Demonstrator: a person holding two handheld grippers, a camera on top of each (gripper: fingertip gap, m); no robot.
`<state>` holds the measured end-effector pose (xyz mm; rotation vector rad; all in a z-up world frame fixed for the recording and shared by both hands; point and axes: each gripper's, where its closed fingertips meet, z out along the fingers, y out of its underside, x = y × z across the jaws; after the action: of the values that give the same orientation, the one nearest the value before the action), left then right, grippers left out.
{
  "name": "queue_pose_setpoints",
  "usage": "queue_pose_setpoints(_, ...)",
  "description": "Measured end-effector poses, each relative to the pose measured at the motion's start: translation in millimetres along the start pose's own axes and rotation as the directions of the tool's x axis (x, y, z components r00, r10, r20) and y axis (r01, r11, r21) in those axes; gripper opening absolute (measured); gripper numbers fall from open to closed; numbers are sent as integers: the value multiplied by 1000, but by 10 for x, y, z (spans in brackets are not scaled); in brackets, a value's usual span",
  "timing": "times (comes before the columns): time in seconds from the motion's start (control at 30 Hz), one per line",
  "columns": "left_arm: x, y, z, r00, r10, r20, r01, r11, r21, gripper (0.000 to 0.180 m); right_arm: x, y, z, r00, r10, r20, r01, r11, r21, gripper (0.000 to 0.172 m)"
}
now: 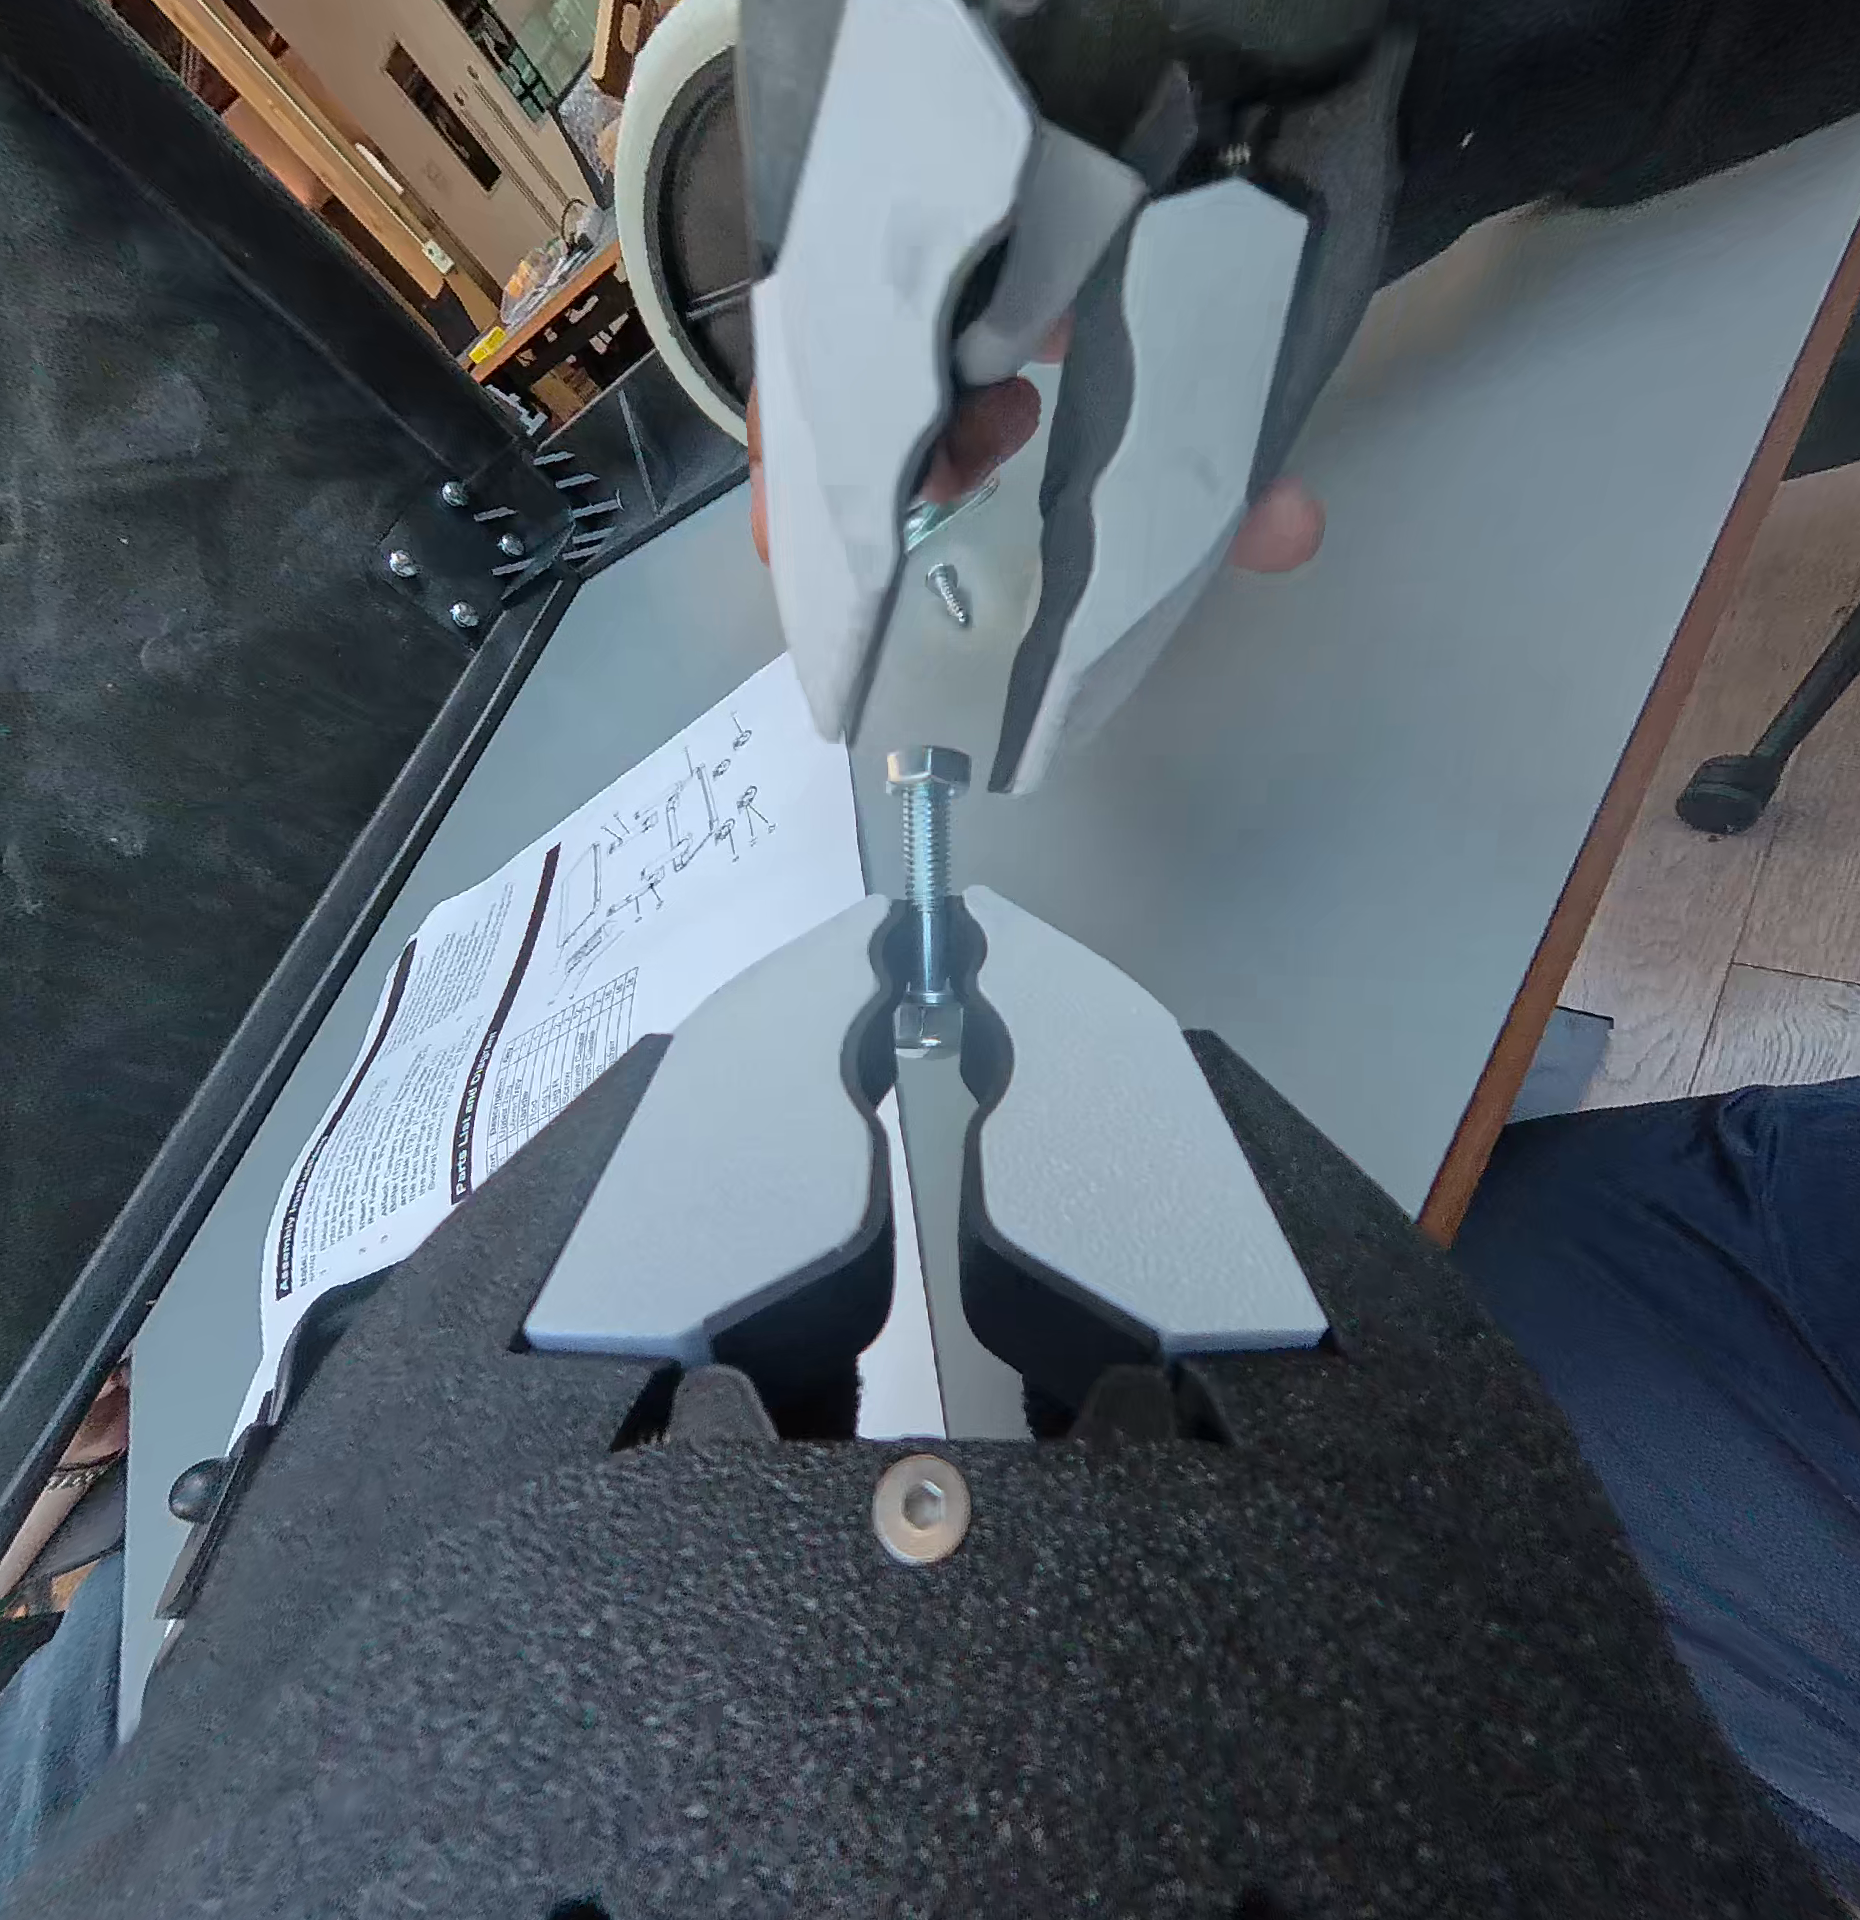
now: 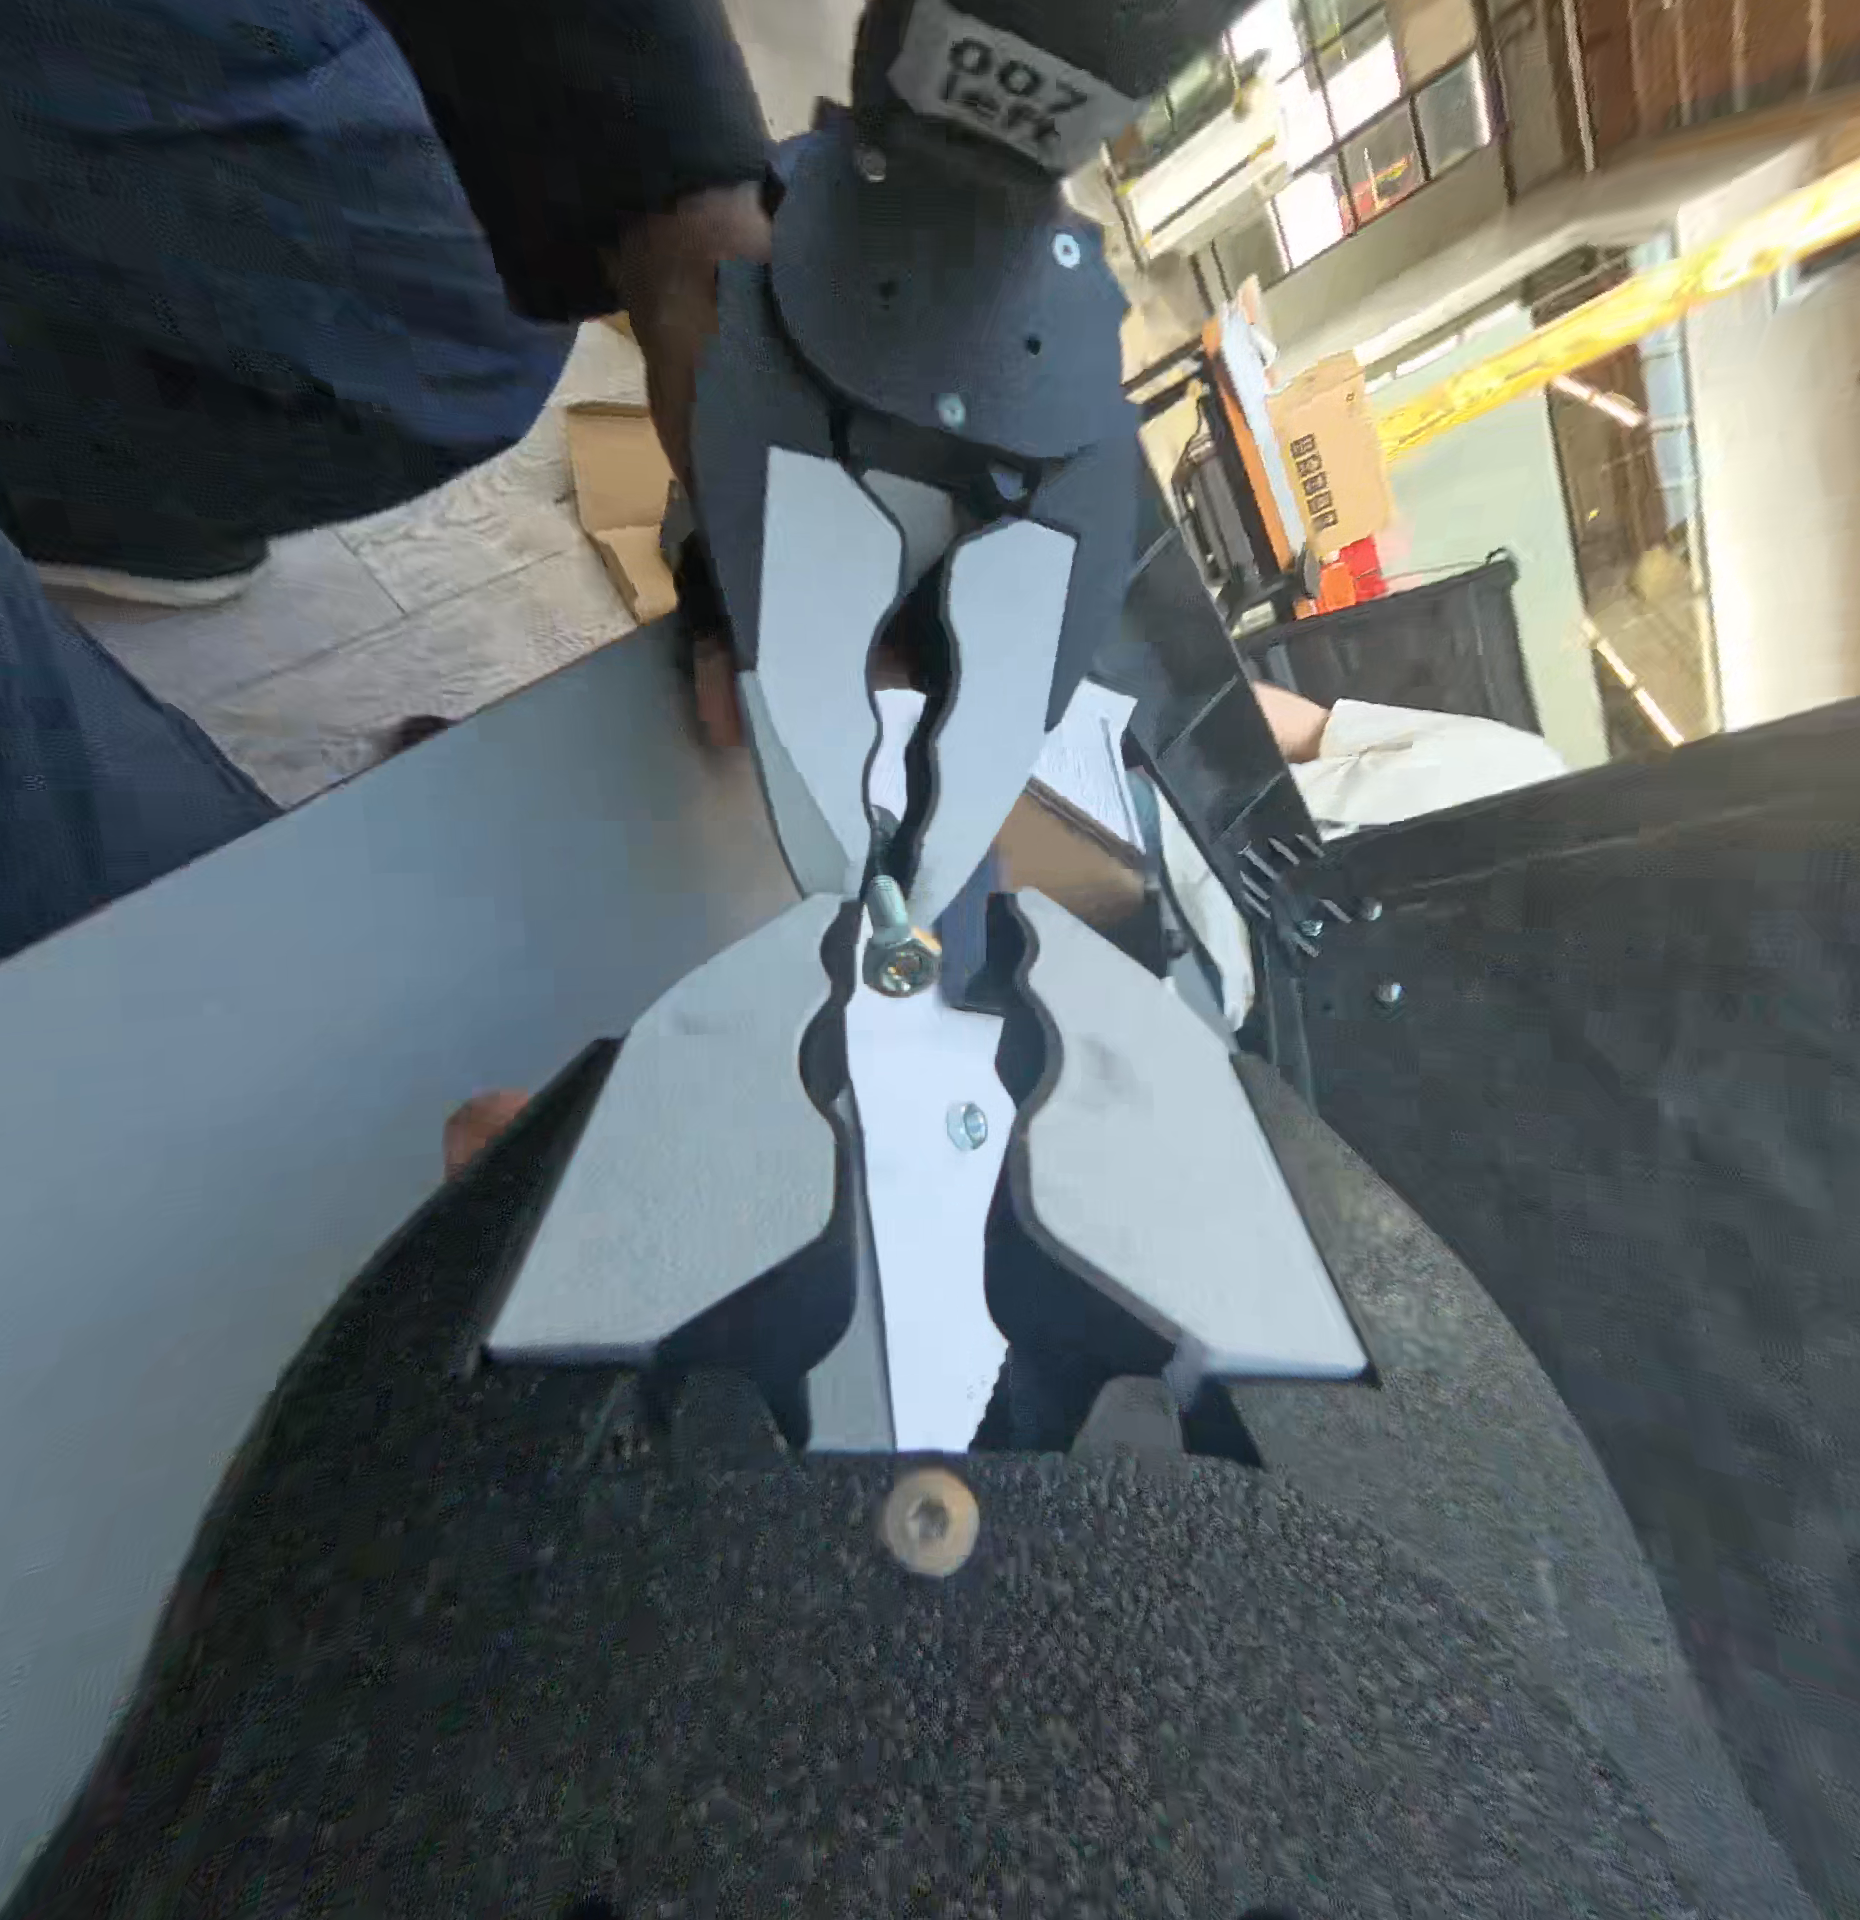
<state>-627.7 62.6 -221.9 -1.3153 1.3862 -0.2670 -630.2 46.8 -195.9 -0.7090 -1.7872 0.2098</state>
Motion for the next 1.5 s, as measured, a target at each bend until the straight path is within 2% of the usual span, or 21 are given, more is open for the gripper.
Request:
queue_pose_setpoints(0.07,-1,10,9,999,30,26,-29,1000,-11,6,48,103,1,971,231,54,-229,973,-32,35)
queue_pose_setpoints(0.13,-6,18,15,997,54,50,-53,998,-19,6,22,176,20,903,411,125,-406,911,-65,40)
queue_pose_setpoints(0.23,-13,14,13,996,60,63,-59,998,-17,6,-68,177,66,811,546,209,-539,837,-93,37)
queue_pose_setpoints(0.3,2,20,17,996,65,53,-64,998,-21,6,-111,182,86,808,546,221,-537,837,-108,20)
queue_pose_setpoints(0.37,12,23,19,998,58,38,-57,998,-22,6,-138,183,82,861,462,210,-451,887,-101,15)
queue_pose_setpoints(0.4,26,19,18,999,49,18,-48,999,-18,6,-142,183,75,905,380,193,-369,925,-89,15)
queue_pose_setpoints(0.47,65,17,15,999,23,-38,-24,1000,-13,6,-141,183,65,986,115,123,-106,992,-74,15)
queue_pose_setpoints(0.5,73,15,11,998,12,-56,-13,1000,-12,6,-127,177,62,997,-23,73,28,997,-74,15)
queue_pose_setpoints(0.53,72,9,5,998,5,-60,-5,1000,-6,6,-112,166,57,995,-93,40,96,993,-72,15)
queue_pose_setpoints(0.57,59,3,0,999,0,-52,0,1000,-1,6,-110,155,50,996,-78,43,81,995,-63,19)
queue_pose_setpoints(0.63,34,1,-1,999,-3,-32,3,1000,1,6,-64,128,29,997,59,58,-57,998,-35,32)
queue_pose_setpoints(0.73,11,4,2,1000,1,-8,-1,1000,-2,6,-15,98,-14,967,236,102,-237,971,2,33)
queue_pose_setpoints(0.87,0,8,5,1000,4,5,-4,1000,-6,6,5,125,-15,916,377,139,-380,925,-6,32)
queue_pose_setpoints(1.1,-43,23,18,999,9,46,-8,1000,-19,6,88,166,-1,798,582,160,-588,809,-10,30)
queue_pose_setpoints(1.2,-86,32,23,996,13,87,-11,1000,-26,6,142,226,2,702,692,169,-700,714,-21,36)
queue_pose_setpoints(1.37,-128,54,37,984,70,166,-62,997,-54,6,269,285,-43,495,843,212,-864,503,16,38)
queue_pose_setpoints(1.43,-136,60,42,978,90,186,-79,995,-65,6,284,281,-59,452,861,236,-888,460,21,38)
queue_pose_setpoints(1.5,-137,66,47,976,102,195,-89,993,-72,6,261,274,-51,439,863,249,-892,452,6,40)
